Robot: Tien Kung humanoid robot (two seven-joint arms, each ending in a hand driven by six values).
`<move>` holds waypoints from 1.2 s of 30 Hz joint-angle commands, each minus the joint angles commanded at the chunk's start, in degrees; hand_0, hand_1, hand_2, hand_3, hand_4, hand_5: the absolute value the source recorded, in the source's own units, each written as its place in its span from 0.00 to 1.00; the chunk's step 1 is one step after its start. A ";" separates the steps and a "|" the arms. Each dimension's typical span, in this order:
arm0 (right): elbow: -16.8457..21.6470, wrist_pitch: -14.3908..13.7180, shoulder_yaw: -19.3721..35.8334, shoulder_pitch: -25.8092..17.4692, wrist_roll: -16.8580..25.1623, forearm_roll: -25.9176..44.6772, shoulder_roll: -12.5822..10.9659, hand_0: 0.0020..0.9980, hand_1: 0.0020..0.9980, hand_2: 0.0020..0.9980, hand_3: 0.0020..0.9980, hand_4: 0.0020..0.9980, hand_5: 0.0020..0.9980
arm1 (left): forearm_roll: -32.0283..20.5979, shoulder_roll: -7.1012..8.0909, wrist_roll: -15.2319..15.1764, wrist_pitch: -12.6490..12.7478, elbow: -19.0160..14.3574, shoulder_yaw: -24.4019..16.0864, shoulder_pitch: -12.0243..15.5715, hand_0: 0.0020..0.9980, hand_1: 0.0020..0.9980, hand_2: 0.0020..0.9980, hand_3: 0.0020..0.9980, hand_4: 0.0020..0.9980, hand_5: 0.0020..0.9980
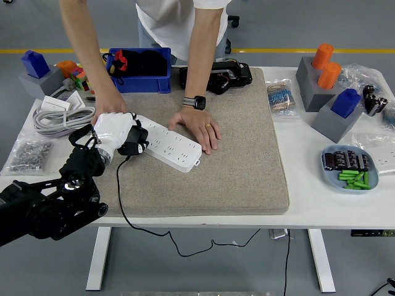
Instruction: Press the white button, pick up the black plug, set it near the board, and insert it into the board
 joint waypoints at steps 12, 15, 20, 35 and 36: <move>0.00 0.02 0.15 0.00 -0.03 -0.01 -0.04 0.62 0.59 0.58 0.58 0.64 0.37 | -0.87 -0.08 -0.18 0.01 0.12 -0.53 -0.27 0.35 0.49 0.48 0.57 0.76 0.00; 0.00 0.03 0.13 0.00 -0.03 0.01 -0.02 0.62 0.59 0.58 0.58 0.64 0.37 | -1.69 -0.04 -0.34 0.00 0.03 -0.59 -0.24 0.59 0.67 0.61 0.70 0.95 0.27; 0.00 0.08 0.07 0.00 0.02 0.09 0.04 0.62 0.59 0.58 0.58 0.64 0.37 | -2.64 -0.01 -0.55 -0.53 0.00 -0.58 -0.01 0.59 0.67 0.61 0.70 0.95 0.27; 0.00 0.12 0.17 -0.01 -0.04 0.12 0.02 0.62 0.59 0.58 0.58 0.64 0.36 | -4.30 0.07 -3.80 0.47 -0.87 -1.47 0.33 0.97 1.00 1.00 1.00 1.00 0.83; 0.00 0.12 0.16 -0.01 -0.04 0.11 0.02 0.62 0.59 0.58 0.58 0.64 0.36 | -4.38 0.09 -3.98 0.59 -0.98 -1.58 0.38 0.97 1.00 1.00 1.00 1.00 0.83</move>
